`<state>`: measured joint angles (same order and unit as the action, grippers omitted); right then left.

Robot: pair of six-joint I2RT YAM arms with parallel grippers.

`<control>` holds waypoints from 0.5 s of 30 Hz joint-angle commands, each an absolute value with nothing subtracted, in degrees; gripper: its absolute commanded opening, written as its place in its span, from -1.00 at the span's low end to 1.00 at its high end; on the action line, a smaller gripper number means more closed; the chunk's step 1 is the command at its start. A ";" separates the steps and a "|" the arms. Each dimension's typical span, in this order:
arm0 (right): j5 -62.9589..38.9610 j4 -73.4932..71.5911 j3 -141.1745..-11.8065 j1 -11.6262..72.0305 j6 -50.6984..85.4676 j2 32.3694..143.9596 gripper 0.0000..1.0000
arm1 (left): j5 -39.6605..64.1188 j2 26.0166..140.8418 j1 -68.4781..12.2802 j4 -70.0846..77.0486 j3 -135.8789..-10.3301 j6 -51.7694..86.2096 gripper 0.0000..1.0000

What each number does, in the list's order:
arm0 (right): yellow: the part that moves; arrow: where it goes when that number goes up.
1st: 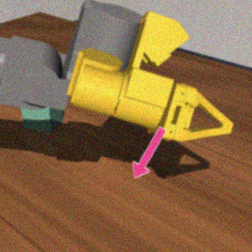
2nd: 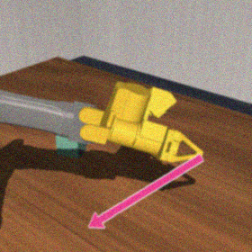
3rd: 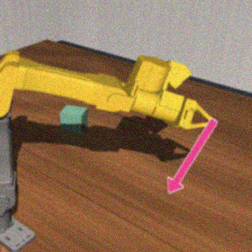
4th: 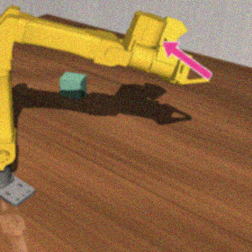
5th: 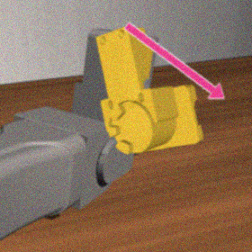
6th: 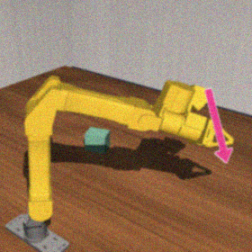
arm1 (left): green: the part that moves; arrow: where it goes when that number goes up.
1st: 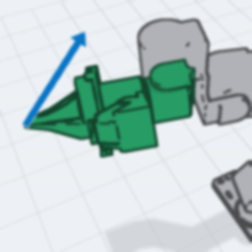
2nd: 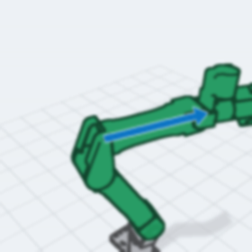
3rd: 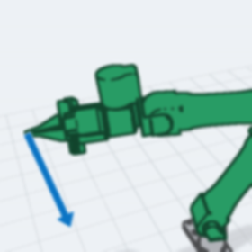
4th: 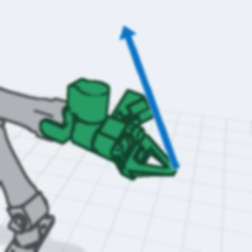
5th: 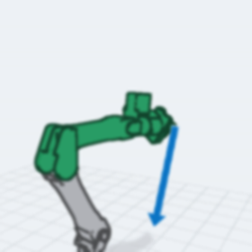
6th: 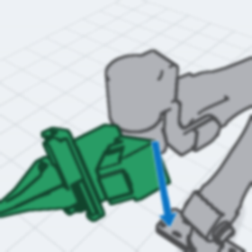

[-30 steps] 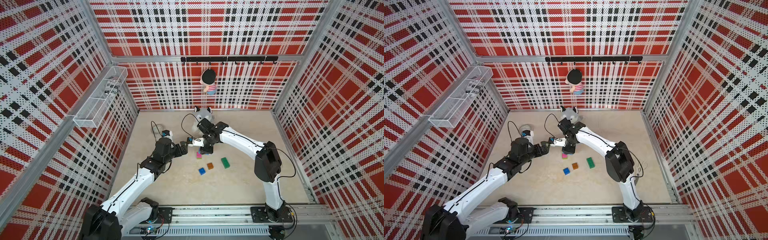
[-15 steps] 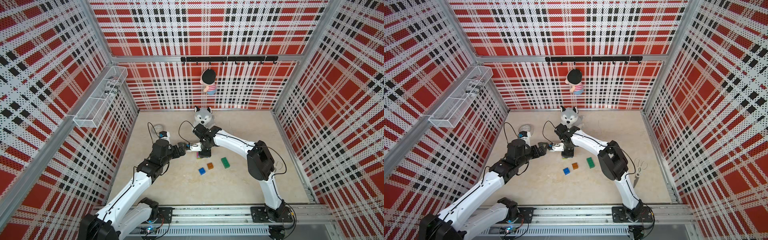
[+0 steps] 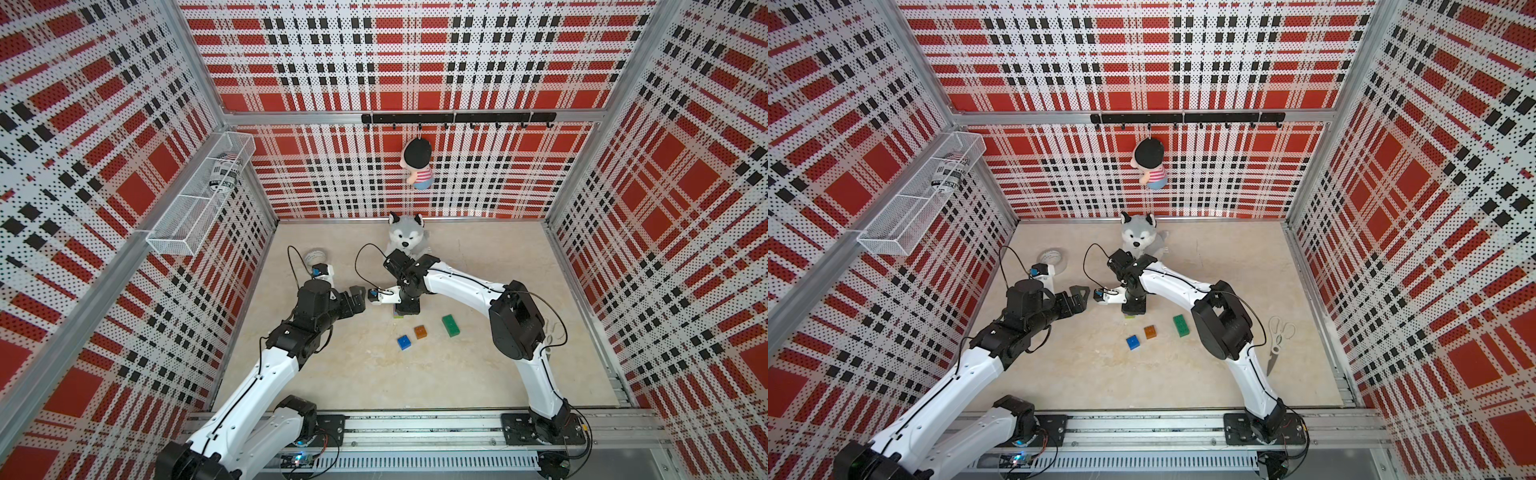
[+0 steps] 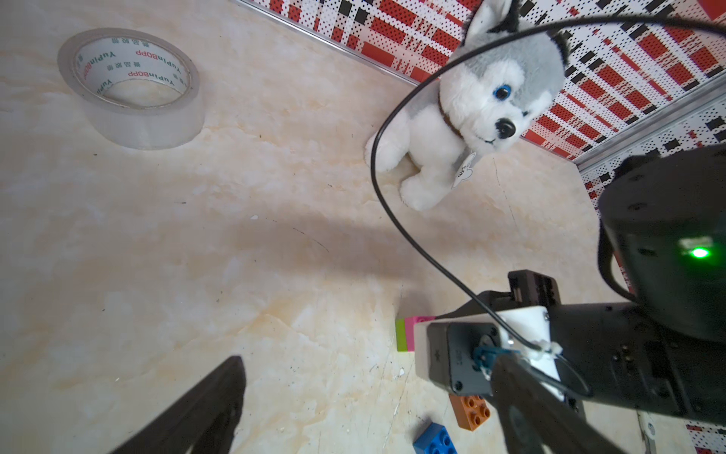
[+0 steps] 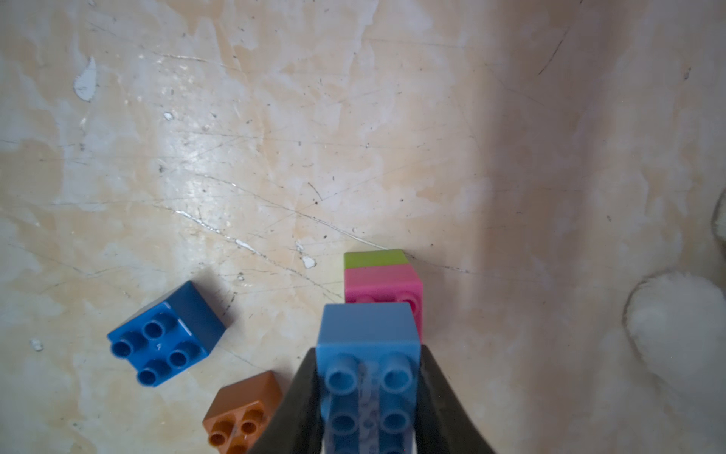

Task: Assemble the letter p with lego
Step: Assemble the lego brick with the lego brick.

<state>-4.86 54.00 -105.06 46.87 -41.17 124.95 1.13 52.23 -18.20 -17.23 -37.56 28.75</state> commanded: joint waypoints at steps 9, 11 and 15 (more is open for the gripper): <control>-3.60 53.28 -106.16 47.29 -42.23 126.84 -0.57 | 3.87 51.51 -17.58 -17.37 -39.11 26.82 0.97; -3.69 53.35 -106.21 47.29 -42.43 126.87 -0.57 | 4.08 51.59 -17.58 -17.34 -39.11 26.86 0.97; -3.87 53.96 -106.56 47.29 -42.93 127.25 -0.57 | 4.31 51.77 -17.58 -17.30 -39.02 26.72 0.97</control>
<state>-3.84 53.28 -105.41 46.87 -42.15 125.32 3.36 52.01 -18.02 -17.39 -37.69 27.77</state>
